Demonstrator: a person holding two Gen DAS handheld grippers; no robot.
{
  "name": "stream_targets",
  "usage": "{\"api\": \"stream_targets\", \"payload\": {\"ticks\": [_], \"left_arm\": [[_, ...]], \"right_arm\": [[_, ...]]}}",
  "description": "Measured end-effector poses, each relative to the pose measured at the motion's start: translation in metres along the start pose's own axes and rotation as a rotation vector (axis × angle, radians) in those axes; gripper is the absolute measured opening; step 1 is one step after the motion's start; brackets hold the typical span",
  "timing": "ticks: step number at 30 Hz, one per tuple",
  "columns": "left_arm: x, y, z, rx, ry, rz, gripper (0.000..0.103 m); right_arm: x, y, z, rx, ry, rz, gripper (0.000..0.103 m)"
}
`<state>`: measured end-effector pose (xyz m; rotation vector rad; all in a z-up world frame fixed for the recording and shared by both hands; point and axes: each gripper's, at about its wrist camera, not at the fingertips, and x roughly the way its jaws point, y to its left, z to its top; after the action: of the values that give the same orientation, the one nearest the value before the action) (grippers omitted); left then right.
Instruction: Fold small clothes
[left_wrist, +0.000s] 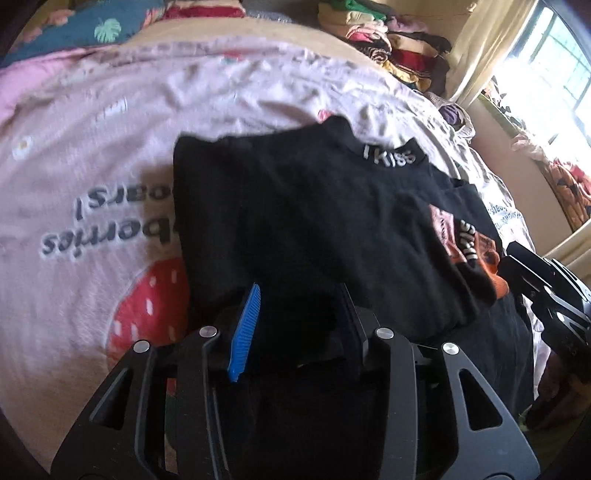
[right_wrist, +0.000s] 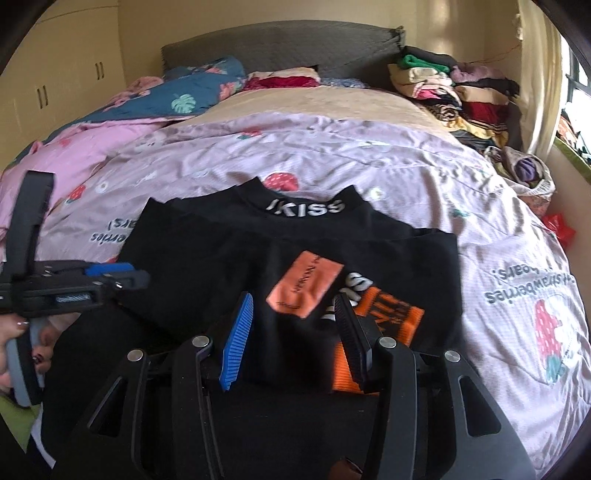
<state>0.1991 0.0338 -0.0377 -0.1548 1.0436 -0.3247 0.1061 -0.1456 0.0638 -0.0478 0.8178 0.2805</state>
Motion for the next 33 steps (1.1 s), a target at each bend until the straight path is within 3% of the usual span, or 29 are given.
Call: {"api": "stream_targets", "payload": {"ticks": [7, 13, 18, 27, 30, 33], "left_arm": [[-0.001, 0.000, 0.000, 0.007, 0.006, -0.004, 0.033], [-0.001, -0.001, 0.001, 0.010, 0.009, -0.005, 0.033], [0.000, -0.003, 0.001, 0.015, 0.011, 0.000, 0.033], [-0.005, -0.002, 0.003, 0.007, 0.008, -0.016, 0.034], [-0.008, -0.002, 0.003, 0.006, 0.006, -0.018, 0.035], [-0.012, -0.001, 0.004, -0.001, 0.001, -0.031, 0.041]], "right_arm": [[0.016, 0.014, 0.000, -0.029, 0.034, 0.043, 0.048], [0.051, 0.005, -0.016, -0.002, 0.184, -0.005, 0.049], [0.048, 0.004, -0.018, 0.018, 0.165, 0.004, 0.052], [0.024, 0.004, -0.023, 0.066, 0.088, 0.032, 0.072], [0.019, 0.006, -0.024, 0.071, 0.075, 0.024, 0.074], [0.013, 0.007, -0.023, 0.069, 0.052, 0.013, 0.092]]}}
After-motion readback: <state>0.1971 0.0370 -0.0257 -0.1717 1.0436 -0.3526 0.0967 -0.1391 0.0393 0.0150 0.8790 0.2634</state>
